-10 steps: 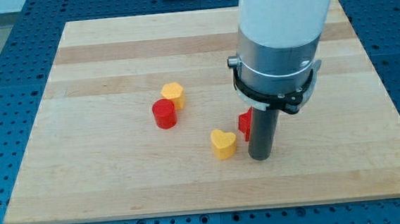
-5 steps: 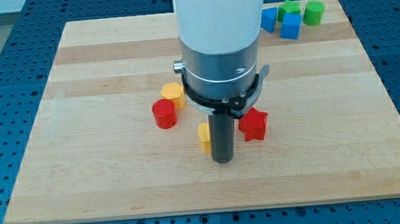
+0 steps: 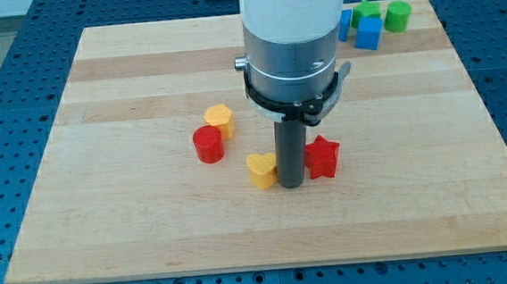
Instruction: Move the yellow heart closer to the red circle
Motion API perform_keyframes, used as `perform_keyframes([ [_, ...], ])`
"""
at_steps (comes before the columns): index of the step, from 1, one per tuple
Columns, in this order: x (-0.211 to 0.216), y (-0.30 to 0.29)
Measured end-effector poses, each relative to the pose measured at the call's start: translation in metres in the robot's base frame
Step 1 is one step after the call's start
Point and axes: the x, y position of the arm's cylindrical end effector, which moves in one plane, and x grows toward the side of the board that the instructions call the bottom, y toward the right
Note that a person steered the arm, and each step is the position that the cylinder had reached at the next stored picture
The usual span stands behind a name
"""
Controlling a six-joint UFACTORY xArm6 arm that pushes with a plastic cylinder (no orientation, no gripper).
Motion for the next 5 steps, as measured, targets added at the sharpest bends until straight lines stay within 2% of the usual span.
perform_keyframes([
  [2,-0.003,-0.001],
  [5,-0.003,-0.034],
])
